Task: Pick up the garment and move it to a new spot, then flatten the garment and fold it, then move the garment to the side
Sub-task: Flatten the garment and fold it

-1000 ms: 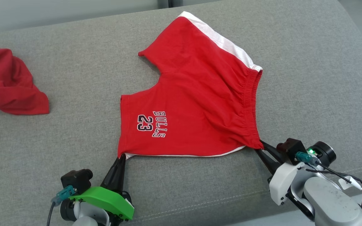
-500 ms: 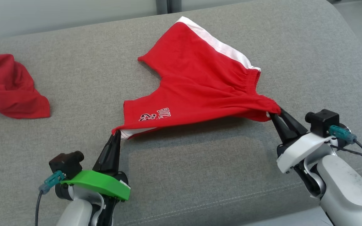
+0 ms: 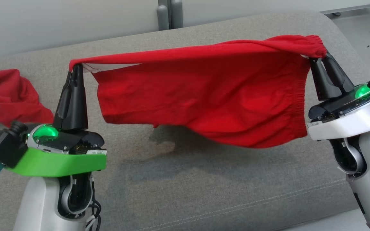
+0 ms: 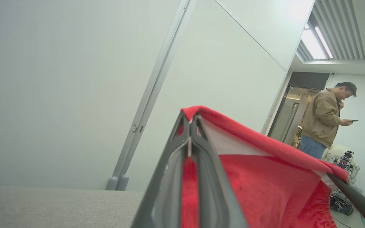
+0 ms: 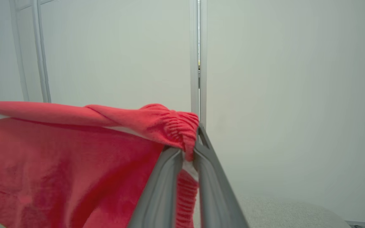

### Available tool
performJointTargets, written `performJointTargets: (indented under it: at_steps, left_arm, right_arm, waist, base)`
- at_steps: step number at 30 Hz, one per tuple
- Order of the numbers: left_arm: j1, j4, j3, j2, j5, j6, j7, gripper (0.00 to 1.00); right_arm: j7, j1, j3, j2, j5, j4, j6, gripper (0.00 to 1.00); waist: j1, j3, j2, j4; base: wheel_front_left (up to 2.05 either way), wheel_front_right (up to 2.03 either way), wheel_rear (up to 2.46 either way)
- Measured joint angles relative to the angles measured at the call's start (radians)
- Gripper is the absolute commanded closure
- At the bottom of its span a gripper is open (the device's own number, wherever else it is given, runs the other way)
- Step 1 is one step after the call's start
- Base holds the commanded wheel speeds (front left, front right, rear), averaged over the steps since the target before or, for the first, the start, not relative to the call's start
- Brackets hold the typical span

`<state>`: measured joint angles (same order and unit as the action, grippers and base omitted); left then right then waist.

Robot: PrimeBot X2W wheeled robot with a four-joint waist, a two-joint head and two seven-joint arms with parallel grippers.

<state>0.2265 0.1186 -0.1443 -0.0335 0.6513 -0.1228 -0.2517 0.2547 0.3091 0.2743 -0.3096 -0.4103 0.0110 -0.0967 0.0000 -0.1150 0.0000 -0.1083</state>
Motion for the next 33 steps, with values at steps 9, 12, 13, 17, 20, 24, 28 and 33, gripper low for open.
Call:
performJointTargets:
  at_steps: [9,12,13,17,20,24,28,33]
  left_arm:
    - [-0.047,-0.055,-0.088,-0.012,0.031,0.000,0.050,1.00]
    - [0.004,-0.167,-0.096,-0.054,0.024,0.000,0.108,1.00]
    - [0.047,-0.195,-0.087,-0.067,0.019,0.000,0.118,1.00]
    - [0.335,-0.190,-0.007,-0.081,0.001,0.004,0.114,1.00]
    - [0.526,-0.114,0.020,-0.076,0.001,0.004,0.092,1.00]
    - [0.534,-0.121,0.004,-0.075,0.005,0.004,0.125,1.00]
    - [0.355,-0.221,-0.061,-0.093,0.006,0.004,0.204,1.00]
    - [0.068,-0.350,-0.181,-0.063,0.024,0.004,0.286,1.00]
  right_arm:
    - [-0.063,-0.111,0.111,-0.009,-0.063,-0.124,-0.018,1.00]
    - [-0.121,-0.003,0.174,0.001,-0.063,-0.210,-0.026,1.00]
    - [-0.134,0.070,0.181,0.007,-0.055,-0.232,-0.026,1.00]
    - [-0.095,0.404,0.082,0.041,-0.009,-0.219,-0.025,1.00]
    - [-0.042,0.564,0.021,0.052,-0.002,-0.183,-0.014,1.00]
    - [-0.071,0.524,0.061,0.050,-0.014,-0.261,-0.017,1.00]
    - [-0.170,0.354,0.151,0.054,-0.038,-0.415,-0.018,1.00]
    - [-0.268,0.159,0.228,0.044,-0.082,-0.574,-0.026,1.00]
  waist:
    - [0.0000,0.008,0.0000,0.000]
    - [0.0000,-0.001,0.0000,0.005]
    - [0.0000,0.000,0.0000,0.007]
    - [0.0001,0.011,0.0000,0.016]
    - [0.0000,0.024,0.0000,0.025]
    - [0.0000,0.033,0.0000,0.040]
    - [0.0000,0.019,0.0000,0.044]
    - [0.0000,-0.018,0.0000,0.043]
  base:
    - [0.00,0.00,0.00]
    - [0.00,0.00,0.00]
    - [0.00,0.00,0.00]
    - [0.00,0.00,0.00]
    - [0.00,0.00,0.00]
    - [0.00,0.00,0.00]
    - [0.00,0.00,0.00]
    - [0.00,0.00,0.00]
